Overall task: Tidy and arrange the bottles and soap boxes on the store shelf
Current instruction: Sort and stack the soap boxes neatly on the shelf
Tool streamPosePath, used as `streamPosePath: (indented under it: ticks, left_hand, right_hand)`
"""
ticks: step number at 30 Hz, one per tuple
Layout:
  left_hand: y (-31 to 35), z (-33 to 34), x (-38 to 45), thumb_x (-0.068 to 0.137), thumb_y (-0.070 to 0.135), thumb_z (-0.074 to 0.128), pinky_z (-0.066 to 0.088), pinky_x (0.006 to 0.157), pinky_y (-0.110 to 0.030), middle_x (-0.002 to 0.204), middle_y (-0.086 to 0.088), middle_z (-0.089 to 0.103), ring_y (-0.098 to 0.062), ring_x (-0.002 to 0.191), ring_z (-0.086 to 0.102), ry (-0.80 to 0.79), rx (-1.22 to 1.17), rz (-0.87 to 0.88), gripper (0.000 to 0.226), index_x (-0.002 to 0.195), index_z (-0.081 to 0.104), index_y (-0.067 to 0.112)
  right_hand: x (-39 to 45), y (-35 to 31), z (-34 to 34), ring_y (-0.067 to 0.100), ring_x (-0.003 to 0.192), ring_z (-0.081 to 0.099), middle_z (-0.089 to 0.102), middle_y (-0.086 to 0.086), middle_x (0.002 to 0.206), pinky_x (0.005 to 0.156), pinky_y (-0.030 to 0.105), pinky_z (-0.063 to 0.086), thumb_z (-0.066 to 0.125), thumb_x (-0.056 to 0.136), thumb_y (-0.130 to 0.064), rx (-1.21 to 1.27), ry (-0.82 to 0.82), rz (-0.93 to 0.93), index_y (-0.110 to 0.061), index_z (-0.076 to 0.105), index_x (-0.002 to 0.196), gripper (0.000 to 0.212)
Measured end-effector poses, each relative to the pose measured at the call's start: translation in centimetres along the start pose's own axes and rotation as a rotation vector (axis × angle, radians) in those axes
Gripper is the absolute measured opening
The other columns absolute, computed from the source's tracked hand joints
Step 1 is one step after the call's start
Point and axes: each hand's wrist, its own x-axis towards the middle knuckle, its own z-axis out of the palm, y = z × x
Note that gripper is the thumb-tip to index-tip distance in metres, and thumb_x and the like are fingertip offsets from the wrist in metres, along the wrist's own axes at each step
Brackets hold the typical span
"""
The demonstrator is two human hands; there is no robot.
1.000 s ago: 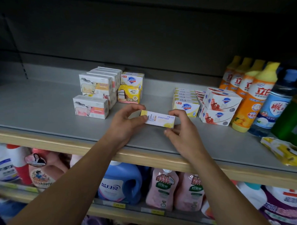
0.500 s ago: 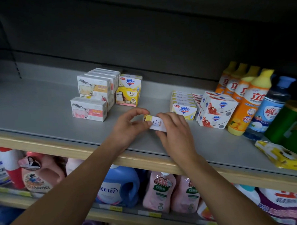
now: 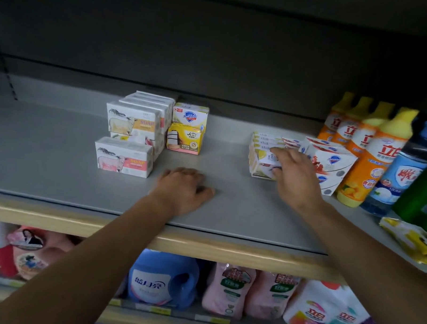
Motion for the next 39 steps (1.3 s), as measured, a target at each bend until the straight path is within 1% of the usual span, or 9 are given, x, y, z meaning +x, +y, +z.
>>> streamPosePath:
  ticks: [2,5,7,11,17,23,30,33,39]
  left_hand:
    - [-0.2,0.6,0.3,0.075,0.072,0.023,0.031,0.111,-0.042,0.141,0.002,0.051,-0.022,0.134,0.042,-0.006,0.006,-0.008,0.077,0.129,0.056,0.03]
    - [-0.6,0.8,0.6,0.075,0.071,0.024,0.029,0.112,-0.042,0.144,0.005,0.049,-0.02,0.136,0.04,0.006,0.007,-0.001,0.076,0.132,0.054,0.032]
    - [-0.7,0.9,0.8,0.075,0.071,0.025,0.028,0.113,-0.041,0.146,0.006,0.047,-0.019,0.137,0.038,-0.004,0.008,0.001,0.076,0.136,0.051,0.033]
    - [-0.6,0.8,1.0,0.074,0.07,0.028,0.03,0.112,-0.04,0.145,0.007,0.048,-0.018,0.137,0.039,-0.003,0.004,0.007,0.078,0.138,0.049,0.032]
    - [-0.4,0.7,0.8,0.074,0.071,0.033,0.033,0.112,-0.037,0.143,0.004,0.051,-0.017,0.135,0.042,0.024,-0.006,0.01,0.076,0.136,0.053,0.031]
    - [0.1,0.2,0.5,0.065,0.078,0.023,0.035,0.111,-0.037,0.141,0.004,0.053,-0.018,0.133,0.045,0.025,-0.024,0.01,0.092,0.135,0.055,0.028]
    - [0.2,-0.1,0.9,0.077,0.067,0.046,0.038,0.108,-0.034,0.137,0.0,0.057,-0.021,0.128,0.05,0.009,-0.039,0.0,0.072,0.134,0.056,0.024]
    - [0.2,-0.2,2.5,0.085,0.054,0.062,0.037,0.102,-0.025,0.131,-0.009,0.059,-0.024,0.123,0.053,0.063,-0.06,-0.004,0.06,0.133,0.056,0.018]
    - [-0.2,-1.3,8.6,0.08,0.032,0.071,0.038,0.106,-0.041,0.135,-0.02,0.05,-0.039,0.126,0.045,0.301,-0.016,-0.067,0.063,0.134,0.052,0.006]
  right_hand:
    - [0.9,0.6,1.3,0.032,0.128,0.043,0.051,0.011,0.141,0.111,0.043,0.03,0.056,0.096,-0.014,-0.079,-0.036,0.0,-0.015,0.046,0.143,0.049]
    - [1.4,0.8,3.2,0.03,0.138,0.034,0.043,0.007,0.149,0.117,0.044,0.02,0.051,0.096,-0.015,-0.15,-0.101,0.027,-0.018,0.039,0.148,0.054]
    - [1.3,0.7,4.3,0.03,0.139,0.032,0.042,0.006,0.15,0.118,0.042,0.016,0.052,0.095,-0.021,-0.151,-0.074,0.042,-0.018,0.039,0.148,0.054]
    - [1.4,1.0,4.9,0.032,0.135,0.037,0.047,0.007,0.146,0.115,0.044,0.017,0.058,0.092,-0.026,-0.117,-0.02,0.026,-0.017,0.046,0.144,0.053]
    - [1.3,0.7,5.2,0.032,0.13,0.043,0.053,0.0,0.14,0.118,0.044,0.015,0.063,0.09,-0.029,-0.082,0.025,0.022,-0.022,0.052,0.14,0.052]
    - [1.4,0.9,5.4,0.03,0.131,0.039,0.05,0.0,0.141,0.119,0.043,0.013,0.062,0.091,-0.03,-0.068,0.042,0.055,-0.023,0.048,0.143,0.054]
    - [1.4,0.9,5.5,0.03,0.132,0.038,0.05,0.001,0.14,0.12,0.045,0.013,0.064,0.09,-0.03,-0.054,0.047,0.053,-0.022,0.048,0.143,0.055]
    - [1.3,1.0,5.6,0.03,0.132,0.038,0.05,0.001,0.14,0.12,0.046,0.014,0.064,0.09,-0.03,-0.041,0.056,0.051,-0.022,0.048,0.142,0.056]
    - [1.3,1.3,6.1,0.029,0.131,0.037,0.049,0.0,0.139,0.117,0.047,0.018,0.062,0.089,-0.03,0.012,0.074,0.06,-0.022,0.048,0.142,0.055]
